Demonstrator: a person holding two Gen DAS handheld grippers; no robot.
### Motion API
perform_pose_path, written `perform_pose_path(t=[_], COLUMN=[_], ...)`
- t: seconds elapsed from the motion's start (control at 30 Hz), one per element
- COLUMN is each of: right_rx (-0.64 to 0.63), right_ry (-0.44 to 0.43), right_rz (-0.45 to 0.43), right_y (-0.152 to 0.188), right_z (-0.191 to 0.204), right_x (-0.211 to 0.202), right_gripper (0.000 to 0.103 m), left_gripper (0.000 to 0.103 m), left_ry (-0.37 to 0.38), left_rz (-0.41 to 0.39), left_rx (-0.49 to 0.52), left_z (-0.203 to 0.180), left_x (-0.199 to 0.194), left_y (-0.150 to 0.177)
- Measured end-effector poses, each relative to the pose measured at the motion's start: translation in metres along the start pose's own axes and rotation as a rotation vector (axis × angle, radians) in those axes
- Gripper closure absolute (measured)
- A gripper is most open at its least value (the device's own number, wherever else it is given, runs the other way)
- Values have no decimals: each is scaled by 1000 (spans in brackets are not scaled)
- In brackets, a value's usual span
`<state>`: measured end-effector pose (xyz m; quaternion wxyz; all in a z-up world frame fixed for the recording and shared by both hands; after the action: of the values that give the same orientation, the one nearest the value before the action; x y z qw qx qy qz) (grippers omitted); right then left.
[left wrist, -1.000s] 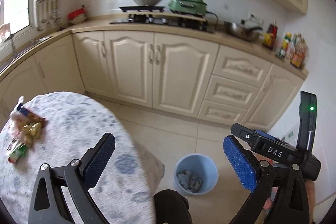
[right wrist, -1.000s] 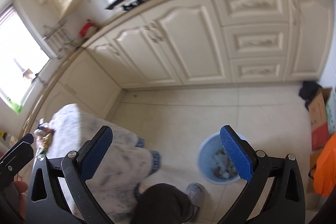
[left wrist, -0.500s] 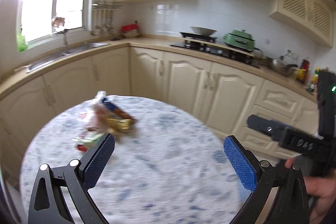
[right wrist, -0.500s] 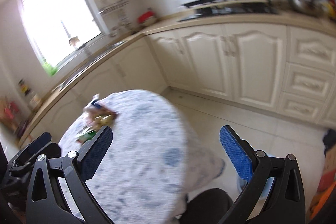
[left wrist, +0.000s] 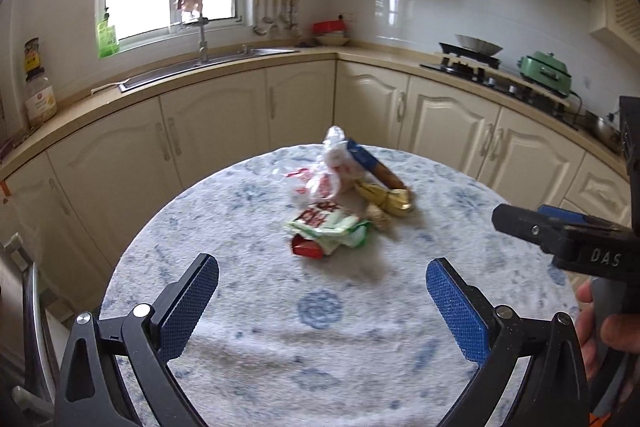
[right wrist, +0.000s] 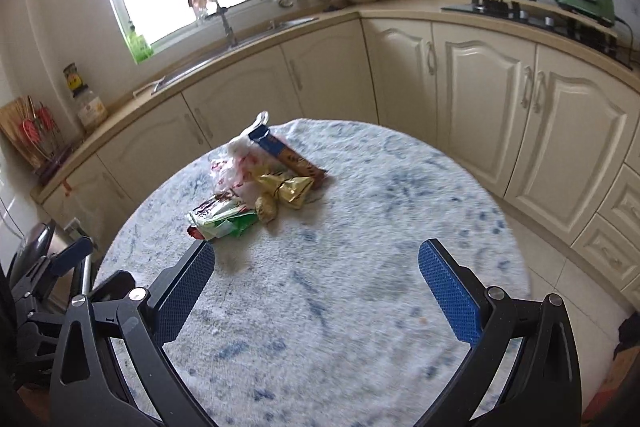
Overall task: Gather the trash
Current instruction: 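Move both open tools back over the trash on the table, then grasp the green-and-red snack pack with the left tool while the right tool grasps the brown cookie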
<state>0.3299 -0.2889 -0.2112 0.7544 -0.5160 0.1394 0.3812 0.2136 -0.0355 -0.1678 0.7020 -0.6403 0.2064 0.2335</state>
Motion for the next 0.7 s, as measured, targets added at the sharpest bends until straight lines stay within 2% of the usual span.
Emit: perform_pose_path(t=[0.13,0.23,0.33,0.5,0.6,0.67,0.7], right_rx=[-30,-42,-61,-59,-64,-75,-82], right_ry=[11,11,25,48,44,44,46], right_rz=[46,78,110,150,185,202,200], right_y=[0,1,0,-8,-9,-9,-9], right_z=[9,15,17,12,12,14,15], right_x=[35,59,83,124,143,153,157], right_gripper=[2,10,19,43,52,54,60], left_gripper=[1,1,1,1,1,1,1], left_ry=[-22,-34,-31,-19,-21,-21,-21], left_rz=[22,41,53,74,86,94,97], left_rx=[-22,-29,-35,-44,-27,-14,-13], left_z=[5,6,9,11,7,5,4], left_x=[27,56,82,119,136,148,152], left_y=[-15,-32,-41,-49,-51,-53,-54])
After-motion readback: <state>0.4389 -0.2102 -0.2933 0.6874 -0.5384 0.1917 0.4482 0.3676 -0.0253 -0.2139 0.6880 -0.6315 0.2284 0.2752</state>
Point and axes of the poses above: each gripper's, at about its wrist camera, not at the fingertips, and x roughly the way its jaws point, z to its left, y to its underside, the point moved 8 cm from there along x, roughly the way its jaws point, and after that the axes turned 13 degrees about -y, right-handed, at the moved point
